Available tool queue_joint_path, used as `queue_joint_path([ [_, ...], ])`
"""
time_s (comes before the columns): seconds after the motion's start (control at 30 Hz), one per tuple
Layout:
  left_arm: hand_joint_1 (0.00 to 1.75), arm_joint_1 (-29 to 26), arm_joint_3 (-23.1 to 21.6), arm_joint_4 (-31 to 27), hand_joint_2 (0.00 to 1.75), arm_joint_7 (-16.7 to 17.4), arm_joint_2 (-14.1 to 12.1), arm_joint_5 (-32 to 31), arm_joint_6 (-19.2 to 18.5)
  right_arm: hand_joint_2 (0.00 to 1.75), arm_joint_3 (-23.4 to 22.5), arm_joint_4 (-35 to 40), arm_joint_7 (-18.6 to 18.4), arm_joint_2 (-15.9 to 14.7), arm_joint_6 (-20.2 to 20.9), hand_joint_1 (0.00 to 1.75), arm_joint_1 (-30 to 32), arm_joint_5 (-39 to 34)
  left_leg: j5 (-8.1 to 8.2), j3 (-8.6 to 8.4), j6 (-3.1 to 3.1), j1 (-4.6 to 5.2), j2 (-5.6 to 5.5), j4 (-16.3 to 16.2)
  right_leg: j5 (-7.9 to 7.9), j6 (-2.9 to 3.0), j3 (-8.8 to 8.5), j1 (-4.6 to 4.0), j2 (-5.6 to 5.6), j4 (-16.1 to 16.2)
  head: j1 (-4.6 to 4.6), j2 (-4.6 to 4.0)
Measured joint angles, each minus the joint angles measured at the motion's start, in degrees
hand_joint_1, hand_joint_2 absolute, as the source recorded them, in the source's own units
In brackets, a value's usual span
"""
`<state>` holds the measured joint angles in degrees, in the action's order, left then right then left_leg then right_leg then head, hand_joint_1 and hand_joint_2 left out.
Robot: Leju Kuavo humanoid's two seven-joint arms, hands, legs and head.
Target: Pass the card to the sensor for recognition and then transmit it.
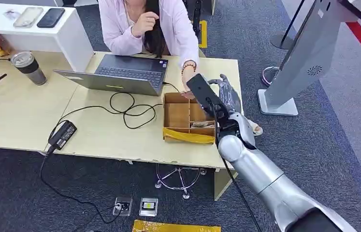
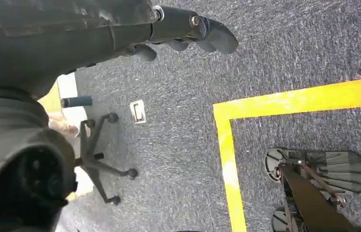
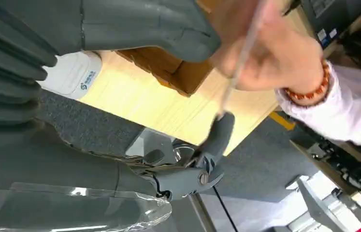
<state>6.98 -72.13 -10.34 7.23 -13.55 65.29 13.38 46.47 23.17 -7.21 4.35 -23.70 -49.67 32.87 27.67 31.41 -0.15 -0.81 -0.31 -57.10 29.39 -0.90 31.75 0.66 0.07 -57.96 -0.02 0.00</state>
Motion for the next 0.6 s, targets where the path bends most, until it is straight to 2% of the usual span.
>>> queue_joint_path([
  [0.2, 0.00, 0.00, -0.44, 0.00, 0.00, 0.33, -0.15, 0.20, -0.22, 0.00, 1.33, -0.33, -5.62, -0.61, 4.48, 0.00, -2.25, 5.49, 0.00, 0.01, 0.00, 0.00, 0.00, 0.00, -0.01, 0.01, 0.01, 0.00, 0.00, 0.00, 0.00, 0.00],
  [0.47, 0.00, 0.04, -1.09, 0.00, 0.00, 1.62, -0.52, 0.50, -0.89, 0.00, 3.58, -0.33, -11.23, -0.50, 14.46, 0.00, -5.04, 8.18, 0.00, 0.02, 0.00, 0.00, 0.00, 0.00, -0.01, 0.02, 0.00, -0.01, -0.01, -0.01, 0.02, 0.00],
  [0.5, 0.00, 0.05, -1.27, 0.00, 0.00, 1.73, -0.55, 0.50, -0.94, 1.75, 3.91, -0.33, -11.85, -0.26, 15.90, 0.00, -5.19, 8.29, 0.00, 0.01, 0.00, 0.00, 0.01, 0.00, -0.01, 0.02, 0.00, -0.01, 0.00, -0.01, 0.00, 0.00],
  [0.6, 0.00, 0.13, -1.33, 0.00, 0.00, 1.70, -0.55, 0.57, -0.98, 1.75, 4.63, -0.35, -12.77, 0.96, 19.37, 0.00, -5.14, 8.29, 0.00, 0.02, 0.00, -0.01, 0.01, 0.01, -0.01, 0.02, 0.00, -0.01, 0.00, -0.01, 0.00, 0.00],
])
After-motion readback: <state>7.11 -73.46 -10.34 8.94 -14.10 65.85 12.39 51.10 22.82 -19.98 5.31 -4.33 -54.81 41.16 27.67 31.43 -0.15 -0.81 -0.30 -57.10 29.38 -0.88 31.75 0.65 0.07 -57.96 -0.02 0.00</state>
